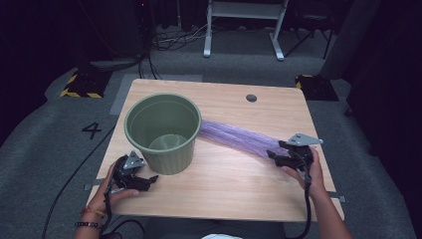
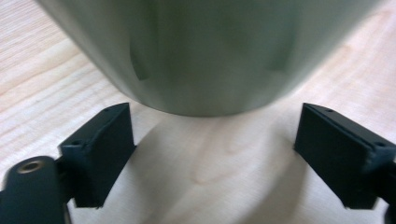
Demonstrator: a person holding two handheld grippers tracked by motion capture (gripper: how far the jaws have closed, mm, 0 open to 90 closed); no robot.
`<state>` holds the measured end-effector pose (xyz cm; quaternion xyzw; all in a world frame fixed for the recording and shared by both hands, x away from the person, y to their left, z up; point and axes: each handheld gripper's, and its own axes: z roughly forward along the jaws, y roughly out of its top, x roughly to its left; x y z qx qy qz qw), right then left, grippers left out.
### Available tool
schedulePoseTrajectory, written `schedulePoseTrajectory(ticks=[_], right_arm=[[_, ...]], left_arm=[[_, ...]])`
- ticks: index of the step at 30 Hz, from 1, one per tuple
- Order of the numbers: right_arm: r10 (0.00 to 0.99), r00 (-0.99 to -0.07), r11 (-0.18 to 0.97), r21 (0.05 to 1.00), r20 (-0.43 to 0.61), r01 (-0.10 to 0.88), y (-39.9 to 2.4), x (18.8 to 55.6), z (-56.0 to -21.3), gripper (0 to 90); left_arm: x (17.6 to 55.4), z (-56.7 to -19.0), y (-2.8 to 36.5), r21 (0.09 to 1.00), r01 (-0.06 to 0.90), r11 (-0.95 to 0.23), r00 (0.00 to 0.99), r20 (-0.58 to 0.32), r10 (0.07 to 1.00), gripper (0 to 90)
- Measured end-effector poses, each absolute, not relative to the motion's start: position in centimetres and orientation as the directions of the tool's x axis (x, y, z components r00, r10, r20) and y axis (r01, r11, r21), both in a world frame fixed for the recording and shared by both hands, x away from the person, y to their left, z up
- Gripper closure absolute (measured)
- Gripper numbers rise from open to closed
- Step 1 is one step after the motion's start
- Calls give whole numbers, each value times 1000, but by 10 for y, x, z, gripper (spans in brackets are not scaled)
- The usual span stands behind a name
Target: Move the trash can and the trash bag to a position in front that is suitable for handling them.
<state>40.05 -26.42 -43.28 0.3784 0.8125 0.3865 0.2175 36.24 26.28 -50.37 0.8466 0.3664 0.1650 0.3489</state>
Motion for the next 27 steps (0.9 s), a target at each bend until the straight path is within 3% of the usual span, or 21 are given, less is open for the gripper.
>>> schedulePoseTrajectory(ticks=[6, 12, 16, 21, 22, 27], right_arm=[[765, -644, 433, 751, -13, 499, -238, 421, -456, 297], [757, -654, 451, 721, 3, 526, -237, 433, -475, 311], [766, -641, 424, 707, 54, 566, -251, 443, -488, 354], [776, -630, 436, 691, 36, 577, -264, 447, -491, 399], [784, -619, 424, 690, 44, 586, -273, 449, -491, 450], [777, -627, 428, 687, 52, 587, -286, 451, -491, 456]], left_arm=[[379, -504, 263, 695, 490, -526, 732, 1, 682, 74], [386, -504, 259, 697, 440, -566, 786, 5, 618, 72], [390, -504, 248, 698, 404, -591, 825, 1, 565, 67], [393, -504, 237, 696, 394, -601, 836, 1, 549, 65], [393, -504, 230, 696, 388, -604, 842, 0, 540, 65], [393, -504, 217, 697, 371, -613, 855, 1, 519, 65]])
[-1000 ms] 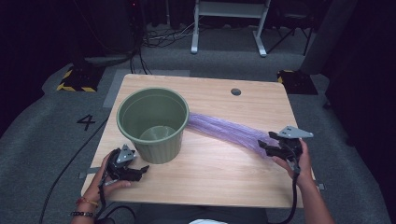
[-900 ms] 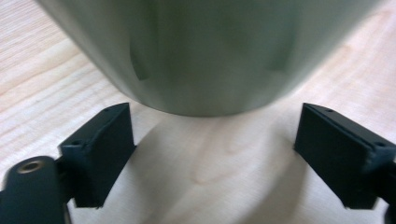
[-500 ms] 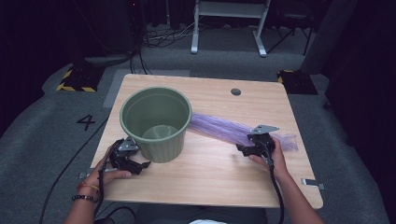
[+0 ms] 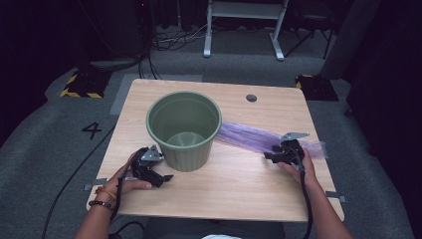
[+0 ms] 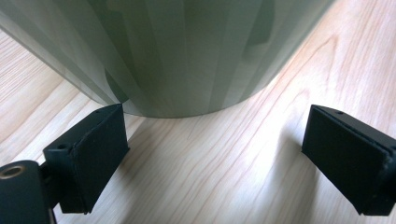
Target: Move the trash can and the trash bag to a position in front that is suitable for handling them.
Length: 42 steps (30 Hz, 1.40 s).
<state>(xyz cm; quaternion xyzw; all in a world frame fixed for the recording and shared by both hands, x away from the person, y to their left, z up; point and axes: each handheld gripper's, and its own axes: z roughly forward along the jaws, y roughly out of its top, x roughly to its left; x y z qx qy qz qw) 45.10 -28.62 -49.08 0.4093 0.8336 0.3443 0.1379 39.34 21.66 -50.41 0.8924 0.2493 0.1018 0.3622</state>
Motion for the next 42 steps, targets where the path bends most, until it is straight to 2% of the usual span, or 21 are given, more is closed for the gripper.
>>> schedulePoseTrajectory(ticks=[4, 6, 11, 14, 15, 18, 24, 28, 31, 35, 36, 41, 42], right_arm=[[768, -639, 443, 680, 49, 585, -301, 451, -490, 444], [764, -643, 442, 679, 59, 587, -311, 451, -490, 404], [788, -615, 464, 659, -2, 592, -322, 447, -487, 355], [797, -603, 456, 669, -15, 586, -324, 443, -483, 360], [810, -583, 450, 700, -59, 555, -322, 437, -473, 376], [810, -580, 439, 746, -87, 501, -313, 429, -459, 390], [794, -604, 399, 812, -73, 425, -280, 427, -446, 453], [795, -604, 397, 804, -60, 443, -261, 438, -455, 477], [831, -556, 349, 794, -17, 497, -253, 453, -465, 484], [849, -529, 328, 795, -10, 511, -246, 463, -474, 516], [856, -517, 328, 782, -8, 530, -243, 468, -481, 556], [848, -529, 332, 753, 25, 568, -243, 475, -493, 634], [847, -530, 333, 740, 37, 584, -246, 477, -497, 676]], left_arm=[[392, -504, 202, 698, 362, -618, 864, -1, 504, 66], [389, -504, 191, 697, 355, -623, 871, -4, 492, 67], [382, -504, 178, 698, 348, -626, 877, -7, 481, 70], [379, -504, 177, 699, 350, -624, 875, -6, 484, 79], [375, -504, 177, 701, 354, -619, 871, -6, 491, 85], [369, -504, 178, 701, 360, -616, 866, -6, 500, 90], [359, -504, 186, 703, 375, -604, 854, -8, 521, 89], [352, -504, 190, 701, 385, -600, 844, -5, 536, 90], [348, -504, 191, 703, 393, -593, 837, -7, 547, 90], [348, -504, 192, 703, 395, -591, 837, -9, 547, 90], [348, -504, 192, 703, 395, -592, 837, -9, 548, 89], [348, -504, 191, 703, 394, -592, 837, -9, 547, 90], [348, -504, 191, 703, 394, -592, 837, -9, 547, 90]])
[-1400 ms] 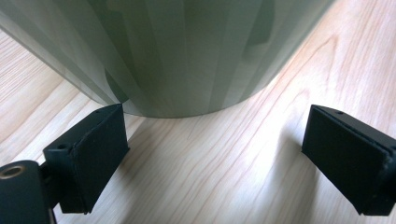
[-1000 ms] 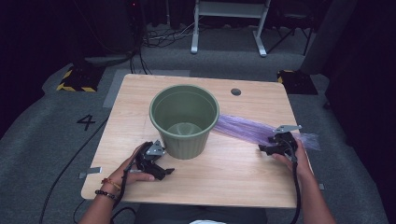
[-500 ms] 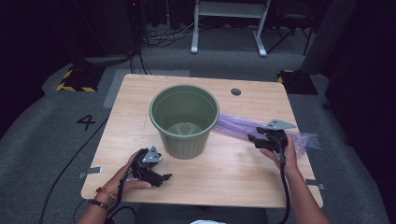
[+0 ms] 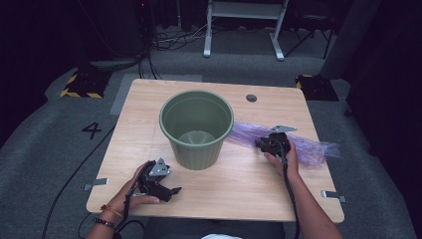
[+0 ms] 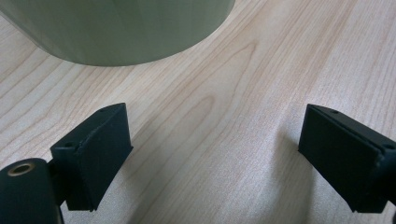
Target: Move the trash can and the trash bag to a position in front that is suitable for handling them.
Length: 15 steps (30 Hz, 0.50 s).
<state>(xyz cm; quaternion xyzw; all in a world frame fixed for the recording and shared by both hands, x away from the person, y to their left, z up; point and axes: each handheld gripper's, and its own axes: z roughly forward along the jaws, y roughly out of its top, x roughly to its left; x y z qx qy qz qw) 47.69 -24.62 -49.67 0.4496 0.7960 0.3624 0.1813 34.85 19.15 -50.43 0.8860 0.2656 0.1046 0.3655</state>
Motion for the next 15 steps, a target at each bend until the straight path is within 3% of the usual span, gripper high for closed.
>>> schedulePoseTrajectory(ticks=[4, 10, 15], right_arm=[[837, -546, 344, 748, 29, 568, -256, 475, -498, 766], [821, -570, 364, 744, 26, 559, -278, 471, -497, 825], [746, -664, 413, 749, 48, 518, -296, 462, -498, 879]], left_arm=[[348, -504, 192, 703, 395, -592, 837, -9, 548, 89], [349, -504, 192, 703, 395, -592, 837, -9, 548, 89], [349, -504, 192, 703, 395, -592, 837, -9, 547, 90]])
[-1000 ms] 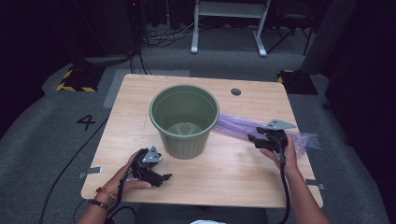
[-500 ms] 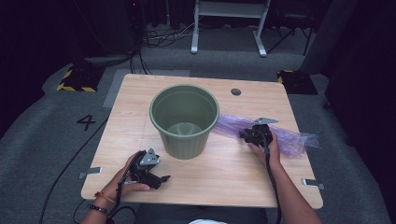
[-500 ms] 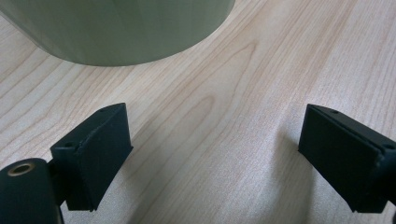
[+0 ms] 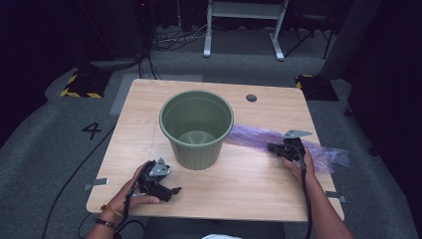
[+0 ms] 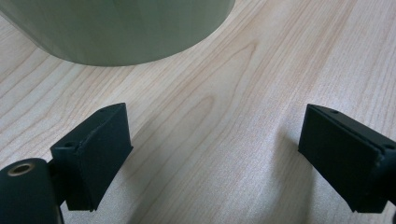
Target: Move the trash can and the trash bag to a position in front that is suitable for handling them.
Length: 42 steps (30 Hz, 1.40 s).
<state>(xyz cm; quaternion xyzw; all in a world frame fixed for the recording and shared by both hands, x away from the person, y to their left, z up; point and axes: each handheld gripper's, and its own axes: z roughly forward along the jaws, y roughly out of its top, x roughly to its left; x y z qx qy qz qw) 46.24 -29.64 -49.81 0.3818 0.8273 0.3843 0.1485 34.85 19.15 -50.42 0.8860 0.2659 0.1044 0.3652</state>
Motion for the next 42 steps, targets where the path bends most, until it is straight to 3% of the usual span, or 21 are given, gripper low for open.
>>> schedulePoseTrajectory(ticks=[6, 12, 19, 28, 36, 37, 39, 40, 41, 42], right_arm=[[632, -774, 499, 740, 47, 452, -307, 449, -497, 900], [640, -767, 507, 729, 39, 460, -332, 443, -495, 899], [561, -824, 534, 726, 79, 433, -349, 438, -495, 900], [274, -959, 663, 710, 66, 238, -320, 419, -493, 893], [198, -980, 690, 710, 4, 142, -280, 411, -490, 843], [196, -980, 690, 712, -15, 128, -275, 409, -489, 801], [228, -973, 679, 724, -46, 125, -269, 405, -485, 621], [228, -973, 679, 724, -46, 125, -269, 405, -485, 621], [264, -963, 659, 741, -61, 134, -266, 403, -478, 504], [264, -963, 659, 741, -61, 134, -266, 403, -478, 504]], left_arm=[[349, -504, 191, 702, 395, -592, 837, -9, 547, 90], [349, -504, 191, 702, 395, -592, 837, -9, 547, 89], [349, -504, 191, 702, 395, -592, 837, -9, 547, 90], [349, -504, 191, 702, 394, -593, 837, -9, 547, 90], [349, -504, 192, 702, 394, -593, 837, -9, 547, 90], [349, -504, 191, 702, 394, -593, 837, -9, 547, 90], [349, -504, 191, 702, 394, -593, 837, -8, 547, 90], [349, -504, 191, 702, 394, -593, 837, -8, 547, 89], [349, -504, 192, 702, 394, -593, 837, -8, 547, 89], [349, -504, 192, 703, 393, -593, 838, -8, 546, 89]])
